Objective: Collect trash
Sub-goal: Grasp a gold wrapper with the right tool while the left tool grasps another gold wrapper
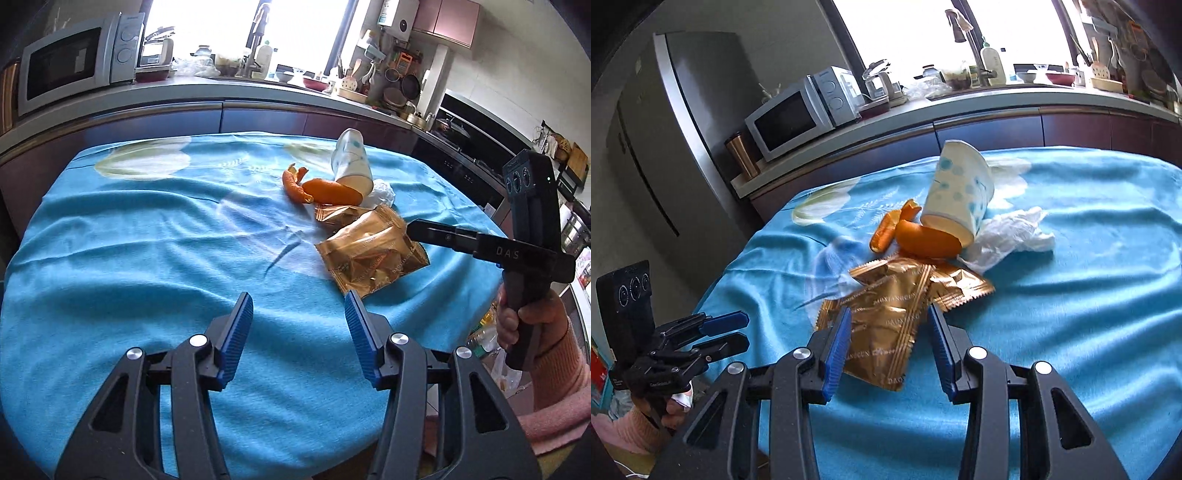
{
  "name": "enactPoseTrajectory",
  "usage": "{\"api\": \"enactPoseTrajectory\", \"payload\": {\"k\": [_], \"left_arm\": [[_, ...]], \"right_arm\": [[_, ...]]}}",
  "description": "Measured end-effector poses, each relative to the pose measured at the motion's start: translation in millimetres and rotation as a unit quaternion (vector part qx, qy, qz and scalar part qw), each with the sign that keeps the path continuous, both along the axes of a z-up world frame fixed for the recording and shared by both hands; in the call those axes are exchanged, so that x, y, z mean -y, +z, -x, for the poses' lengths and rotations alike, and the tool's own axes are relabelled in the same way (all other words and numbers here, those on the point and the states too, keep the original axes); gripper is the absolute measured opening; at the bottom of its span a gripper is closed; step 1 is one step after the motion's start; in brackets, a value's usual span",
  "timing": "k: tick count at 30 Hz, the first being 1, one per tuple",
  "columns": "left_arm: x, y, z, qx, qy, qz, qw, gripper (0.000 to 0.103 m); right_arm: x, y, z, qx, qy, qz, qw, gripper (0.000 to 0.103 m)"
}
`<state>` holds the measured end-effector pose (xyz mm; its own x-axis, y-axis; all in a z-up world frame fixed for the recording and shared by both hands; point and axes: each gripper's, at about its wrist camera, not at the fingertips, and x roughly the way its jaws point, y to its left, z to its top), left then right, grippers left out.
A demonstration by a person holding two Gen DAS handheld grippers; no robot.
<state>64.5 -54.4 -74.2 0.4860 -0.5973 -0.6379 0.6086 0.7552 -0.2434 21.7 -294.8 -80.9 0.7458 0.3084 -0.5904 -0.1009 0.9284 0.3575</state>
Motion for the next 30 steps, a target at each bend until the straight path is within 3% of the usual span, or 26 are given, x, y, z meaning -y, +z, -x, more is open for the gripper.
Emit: {"api": "enactPoseTrajectory", "payload": {"k": [2, 3, 6, 11, 16, 22, 25, 29, 30], "left_arm": [[6.2, -1.1, -0.9, -0.003, -0.005, -0.004, 1.0000, 0.053], [8.9, -1.8, -1.7, -0.005, -0.008, -0.006, 0.9999, 0.053], [19.0, -4.5, -4.0, -0.011, -0.014, -0.010, 0.9998, 0.056], [24.6, -8.6, -12.3, -0.026, -0.012, -0.012, 0.9995, 0.063], [22.4, -17.4, -29.8, -0.061, 0.000, -0.005, 0.9981, 0.063], [31.6, -18.4, -41.3, -0.076, -0.009, 0.008, 0.9971, 0.062], [37.7, -19.3, -43.8, -0.085, -0.012, 0.012, 0.9963, 0.048], [36.5, -21.1, -43.3, -0.082, 0.002, 0.004, 0.9966, 0.015], [35.1, -21.5, -44.0, -0.085, 0.003, 0.006, 0.9964, 0.015]], "right_arm": [[3.5, -7.8, -0.1, -0.008, 0.006, -0.014, 1.000, 0.036], [3.4, -10.3, -0.9, -0.010, 0.011, -0.022, 1.000, 0.022], [1.2, -19.2, -3.4, -0.015, 0.033, -0.042, 0.998, 0.005], [-8.1, -23.8, -2.0, -0.009, 0.064, -0.068, 0.996, 0.002], [-11.9, -26.9, -3.7, -0.013, 0.073, -0.078, 0.994, 0.005], [-9.6, -30.9, -6.5, -0.021, 0.069, -0.087, 0.994, 0.006], [-16.7, -31.1, -8.7, -0.022, 0.074, -0.074, 0.994, 0.007], [-15.9, -30.4, -7.6, -0.024, 0.072, -0.072, 0.995, 0.016], [-13.2, -29.5, -6.2, -0.023, 0.068, -0.074, 0.995, 0.019]]}}
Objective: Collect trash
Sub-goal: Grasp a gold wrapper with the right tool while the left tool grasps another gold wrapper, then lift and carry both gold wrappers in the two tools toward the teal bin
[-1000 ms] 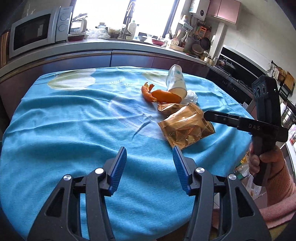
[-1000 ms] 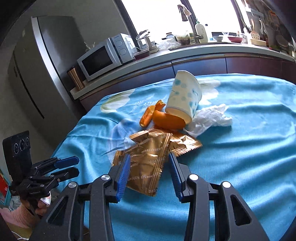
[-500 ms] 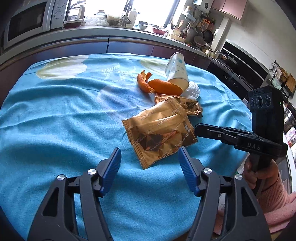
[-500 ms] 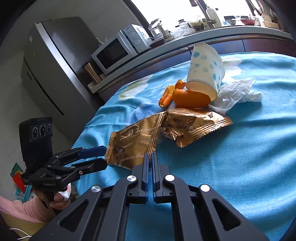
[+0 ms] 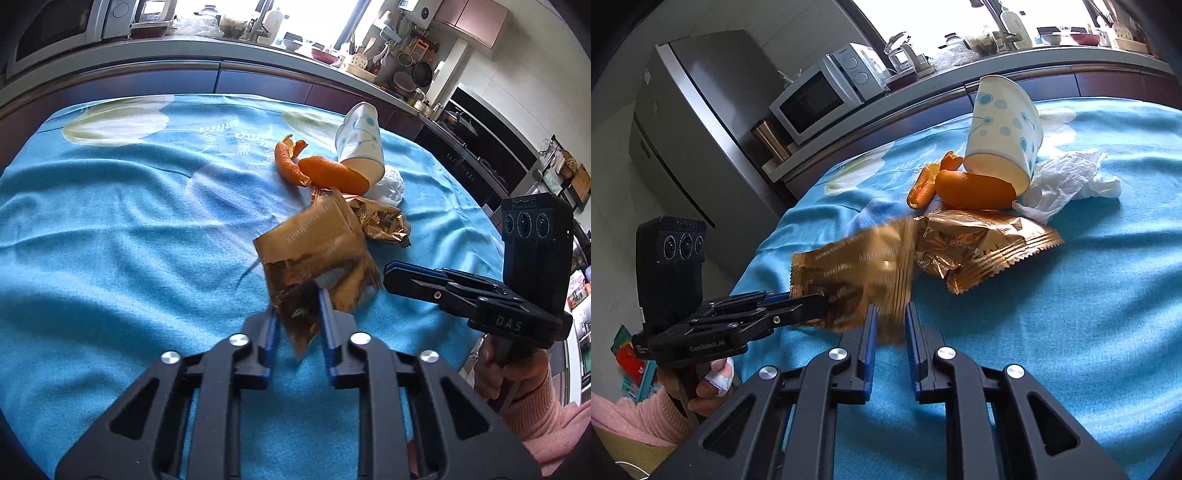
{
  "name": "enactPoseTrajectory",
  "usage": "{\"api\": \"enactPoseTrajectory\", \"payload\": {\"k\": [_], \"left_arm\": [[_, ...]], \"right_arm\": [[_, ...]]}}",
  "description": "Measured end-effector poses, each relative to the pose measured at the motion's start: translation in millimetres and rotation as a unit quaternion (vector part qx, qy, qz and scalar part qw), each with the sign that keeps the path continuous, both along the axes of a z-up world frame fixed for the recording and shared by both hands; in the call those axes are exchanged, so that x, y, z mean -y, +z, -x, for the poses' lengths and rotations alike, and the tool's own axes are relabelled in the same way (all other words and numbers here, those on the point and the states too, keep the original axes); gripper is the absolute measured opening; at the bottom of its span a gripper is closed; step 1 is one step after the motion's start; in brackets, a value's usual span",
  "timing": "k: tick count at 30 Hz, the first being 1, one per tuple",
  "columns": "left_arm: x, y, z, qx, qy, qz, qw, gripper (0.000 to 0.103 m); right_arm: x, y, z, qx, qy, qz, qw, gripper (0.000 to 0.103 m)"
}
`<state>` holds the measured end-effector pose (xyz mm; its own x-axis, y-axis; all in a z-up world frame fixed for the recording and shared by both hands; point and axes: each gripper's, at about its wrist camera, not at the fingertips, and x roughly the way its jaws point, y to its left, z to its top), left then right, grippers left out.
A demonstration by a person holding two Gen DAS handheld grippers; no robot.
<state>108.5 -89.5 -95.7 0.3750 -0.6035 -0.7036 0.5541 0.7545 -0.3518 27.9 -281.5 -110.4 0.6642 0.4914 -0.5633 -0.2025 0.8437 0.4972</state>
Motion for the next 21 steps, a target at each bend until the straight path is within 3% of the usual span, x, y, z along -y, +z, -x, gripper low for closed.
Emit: {"api": "enactPoseTrajectory", "payload": {"k": [6, 14, 17, 20, 21], "left_arm": [[-12.6, 1.3, -0.2, -0.001, 0.010, 0.012, 0.9999, 0.014], [-28.8, 10.2, 7.0, 0.020, 0.022, 0.015, 0.9994, 0.012], [-35.8, 12.6, 9.4, 0.025, 0.028, 0.017, 0.9992, 0.012], [-42.9, 14.1, 10.6, 0.027, 0.034, 0.019, 0.9989, 0.011], [-45.3, 14.6, 10.9, 0.027, 0.036, 0.020, 0.9988, 0.011]], "right_arm": [[30.5, 1.6, 8.7, -0.003, -0.058, -0.017, 0.998, 0.043], [50.9, -3.5, -12.5, -0.017, -0.095, -0.086, 0.992, 0.048], [51.4, -3.9, -16.1, -0.020, -0.104, -0.096, 0.990, 0.042], [54.1, -7.9, -18.6, -0.032, -0.108, -0.115, 0.987, 0.018], [54.2, -9.9, -18.6, -0.035, -0.107, -0.120, 0.986, 0.017]]}}
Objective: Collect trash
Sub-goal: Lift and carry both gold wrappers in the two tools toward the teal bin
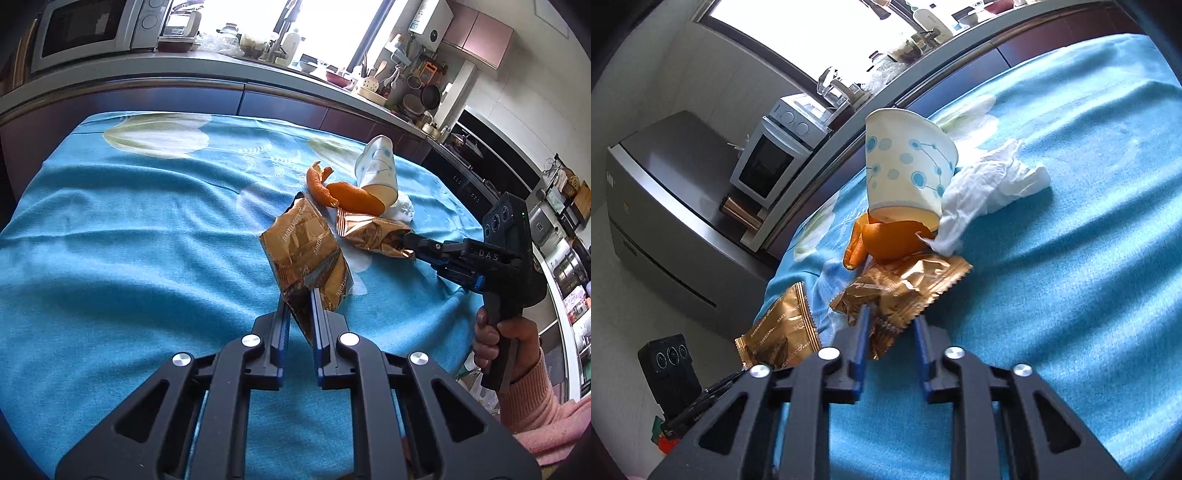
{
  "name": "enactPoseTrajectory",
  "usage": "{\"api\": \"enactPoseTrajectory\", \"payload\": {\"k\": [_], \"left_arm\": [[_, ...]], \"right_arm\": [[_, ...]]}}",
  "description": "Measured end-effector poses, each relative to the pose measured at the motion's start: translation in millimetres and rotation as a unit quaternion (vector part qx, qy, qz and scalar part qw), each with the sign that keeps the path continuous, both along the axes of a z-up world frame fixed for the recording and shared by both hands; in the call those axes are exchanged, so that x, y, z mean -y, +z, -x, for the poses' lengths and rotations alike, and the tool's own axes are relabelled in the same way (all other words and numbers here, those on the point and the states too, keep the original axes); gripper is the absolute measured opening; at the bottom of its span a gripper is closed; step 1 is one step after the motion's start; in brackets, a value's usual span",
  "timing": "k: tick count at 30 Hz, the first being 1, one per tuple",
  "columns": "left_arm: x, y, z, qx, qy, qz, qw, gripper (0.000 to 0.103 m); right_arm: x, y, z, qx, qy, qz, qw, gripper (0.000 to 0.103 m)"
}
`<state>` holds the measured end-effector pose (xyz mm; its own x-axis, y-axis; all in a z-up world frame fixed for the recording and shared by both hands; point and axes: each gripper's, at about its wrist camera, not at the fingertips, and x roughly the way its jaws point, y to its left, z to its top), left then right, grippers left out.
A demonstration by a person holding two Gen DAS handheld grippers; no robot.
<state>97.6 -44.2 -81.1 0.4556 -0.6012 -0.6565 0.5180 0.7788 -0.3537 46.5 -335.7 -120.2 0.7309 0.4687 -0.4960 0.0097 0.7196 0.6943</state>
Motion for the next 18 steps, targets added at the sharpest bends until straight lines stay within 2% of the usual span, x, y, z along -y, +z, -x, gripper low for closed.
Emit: {"api": "enactPoseTrajectory", "payload": {"k": [10, 18], "left_arm": [[-20.5, 6.4, 5.2, 0.011, 0.015, 0.004, 0.9998, 0.010], [-40.6, 13.7, 12.7, 0.023, 0.028, 0.009, 0.9993, 0.008]], "right_arm": [[-9.9, 11.5, 17.2, 0.018, 0.017, 0.009, 1.000, 0.010], [-41.0, 35.9, 22.0, 0.049, 0.058, 0.037, 0.996, 0.005]]}}
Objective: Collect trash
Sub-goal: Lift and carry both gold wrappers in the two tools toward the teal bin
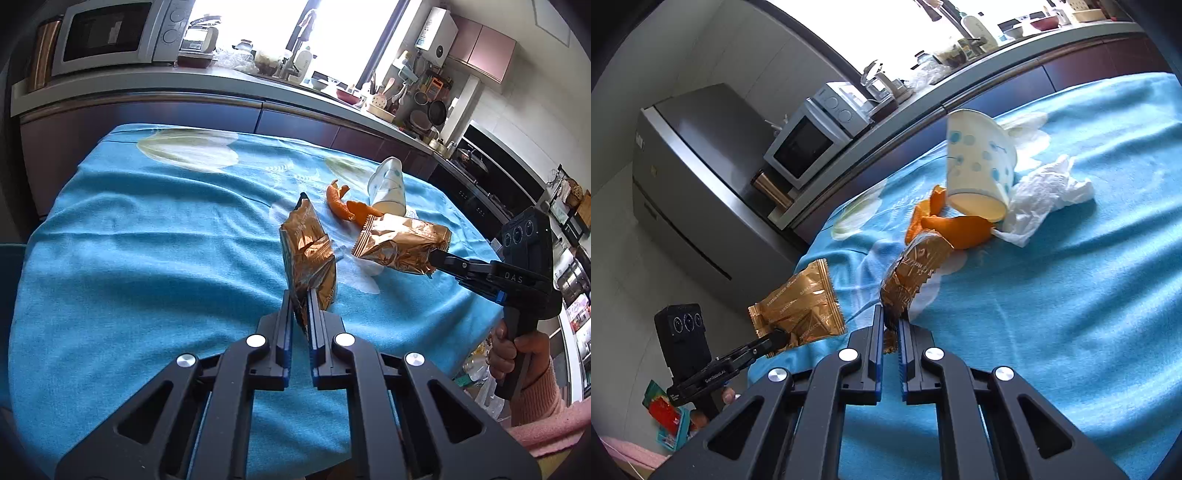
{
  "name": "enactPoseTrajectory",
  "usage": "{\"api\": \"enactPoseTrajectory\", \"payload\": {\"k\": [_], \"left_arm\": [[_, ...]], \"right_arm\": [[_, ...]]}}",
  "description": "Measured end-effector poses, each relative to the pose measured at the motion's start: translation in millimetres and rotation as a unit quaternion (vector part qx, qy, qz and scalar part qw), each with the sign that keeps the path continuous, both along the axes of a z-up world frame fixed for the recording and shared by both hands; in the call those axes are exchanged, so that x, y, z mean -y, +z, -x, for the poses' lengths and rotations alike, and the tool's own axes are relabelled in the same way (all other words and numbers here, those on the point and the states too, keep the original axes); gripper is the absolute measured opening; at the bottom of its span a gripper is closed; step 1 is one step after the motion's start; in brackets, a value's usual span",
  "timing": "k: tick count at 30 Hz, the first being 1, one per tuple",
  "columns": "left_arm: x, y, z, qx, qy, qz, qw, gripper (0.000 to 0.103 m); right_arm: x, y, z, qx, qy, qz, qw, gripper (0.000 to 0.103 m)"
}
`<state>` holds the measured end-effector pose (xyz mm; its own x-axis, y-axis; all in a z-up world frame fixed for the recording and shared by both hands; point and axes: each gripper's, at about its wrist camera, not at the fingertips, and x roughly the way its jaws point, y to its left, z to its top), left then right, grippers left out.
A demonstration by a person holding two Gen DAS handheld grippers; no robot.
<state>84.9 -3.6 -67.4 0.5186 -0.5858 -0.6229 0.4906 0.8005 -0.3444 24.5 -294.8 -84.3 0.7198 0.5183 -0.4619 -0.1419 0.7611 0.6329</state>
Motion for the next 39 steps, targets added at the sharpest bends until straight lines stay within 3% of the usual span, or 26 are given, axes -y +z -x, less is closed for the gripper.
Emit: {"api": "enactPoseTrajectory", "payload": {"k": [10, 39], "left_arm": [[-39.1, 8.9, 11.1, 0.012, 0.032, 0.009, 0.9994, 0.007], [-148.4, 28.8, 36.9, 0.032, 0.145, 0.013, 0.9888, 0.007]], "right_arm": [[-45.3, 26.0, -6.3, 0.038, 0.061, 0.026, 0.997, 0.005], [-163.5, 37.1, -54.6, 0.065, 0.205, 0.034, 0.976, 0.005]]}}
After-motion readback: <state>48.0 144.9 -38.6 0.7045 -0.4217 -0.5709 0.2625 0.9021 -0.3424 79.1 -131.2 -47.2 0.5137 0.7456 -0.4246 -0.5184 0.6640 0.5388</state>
